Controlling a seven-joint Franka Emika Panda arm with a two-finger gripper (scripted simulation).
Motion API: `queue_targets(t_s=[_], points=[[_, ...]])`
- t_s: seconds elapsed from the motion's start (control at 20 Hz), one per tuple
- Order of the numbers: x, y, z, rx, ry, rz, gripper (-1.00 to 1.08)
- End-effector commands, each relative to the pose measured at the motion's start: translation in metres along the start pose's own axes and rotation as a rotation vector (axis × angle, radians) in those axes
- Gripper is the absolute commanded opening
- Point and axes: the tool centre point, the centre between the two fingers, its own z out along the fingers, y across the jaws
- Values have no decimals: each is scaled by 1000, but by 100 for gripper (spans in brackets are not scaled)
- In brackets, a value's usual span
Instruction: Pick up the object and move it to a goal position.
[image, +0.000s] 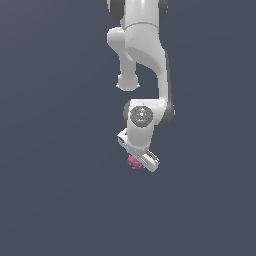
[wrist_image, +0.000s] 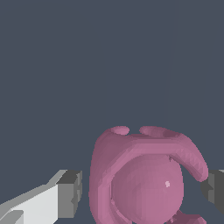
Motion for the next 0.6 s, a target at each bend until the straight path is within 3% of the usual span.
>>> queue_targets(t_s=[0.0,0.2,0.25,0.55], points=[[0,0,9,1,1,1,100],[1,-1,12,1,1,1,100],[1,-1,12,1,1,1,-100],[1,-1,12,1,1,1,-100]])
